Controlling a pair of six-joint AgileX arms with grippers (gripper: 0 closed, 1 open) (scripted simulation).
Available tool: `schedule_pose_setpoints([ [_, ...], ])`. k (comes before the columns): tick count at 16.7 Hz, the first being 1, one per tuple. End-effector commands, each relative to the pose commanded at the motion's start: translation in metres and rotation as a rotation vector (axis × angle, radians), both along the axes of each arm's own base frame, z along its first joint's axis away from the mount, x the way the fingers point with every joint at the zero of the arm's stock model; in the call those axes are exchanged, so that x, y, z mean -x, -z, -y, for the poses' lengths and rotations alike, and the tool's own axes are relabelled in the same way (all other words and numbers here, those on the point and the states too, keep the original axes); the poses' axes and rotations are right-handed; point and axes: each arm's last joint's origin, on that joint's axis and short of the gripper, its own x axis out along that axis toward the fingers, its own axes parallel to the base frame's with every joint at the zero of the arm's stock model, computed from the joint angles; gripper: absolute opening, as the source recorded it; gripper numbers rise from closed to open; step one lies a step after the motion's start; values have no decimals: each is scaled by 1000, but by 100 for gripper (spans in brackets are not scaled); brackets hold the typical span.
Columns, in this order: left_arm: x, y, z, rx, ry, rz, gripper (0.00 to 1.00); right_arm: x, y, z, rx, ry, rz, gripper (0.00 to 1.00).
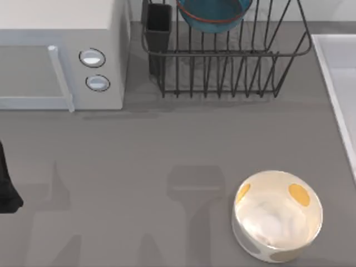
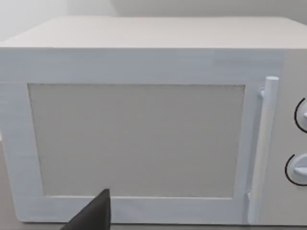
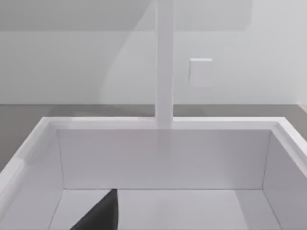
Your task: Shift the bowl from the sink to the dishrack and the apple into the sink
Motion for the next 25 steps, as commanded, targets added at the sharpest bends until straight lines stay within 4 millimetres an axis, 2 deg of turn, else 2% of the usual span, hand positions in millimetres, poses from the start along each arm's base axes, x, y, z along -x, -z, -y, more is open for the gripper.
schedule_pose_setpoints([
  [6, 0, 0, 0, 0, 0, 0, 100, -2, -6, -2, 7, 0, 9, 100],
  [9, 0, 0, 0, 0, 0, 0, 100, -5, -28, -10, 22, -6, 26, 100],
  [13, 0, 0, 0, 0, 0, 0, 100, 2, -74, -35, 27, -18, 29, 100],
  [16, 0, 0, 0, 0, 0, 0, 100, 24, -110, -62, 22, -24, 28, 100],
  [19, 0, 0, 0, 0, 0, 0, 100, 61, -132, -89, 11, -25, 24, 100],
  [22, 0, 0, 0, 0, 0, 0, 100, 102, -135, -110, 0, -21, 19, 100],
  [25, 0, 0, 0, 0, 0, 0, 100, 132, -125, -123, -7, -16, 11, 100],
])
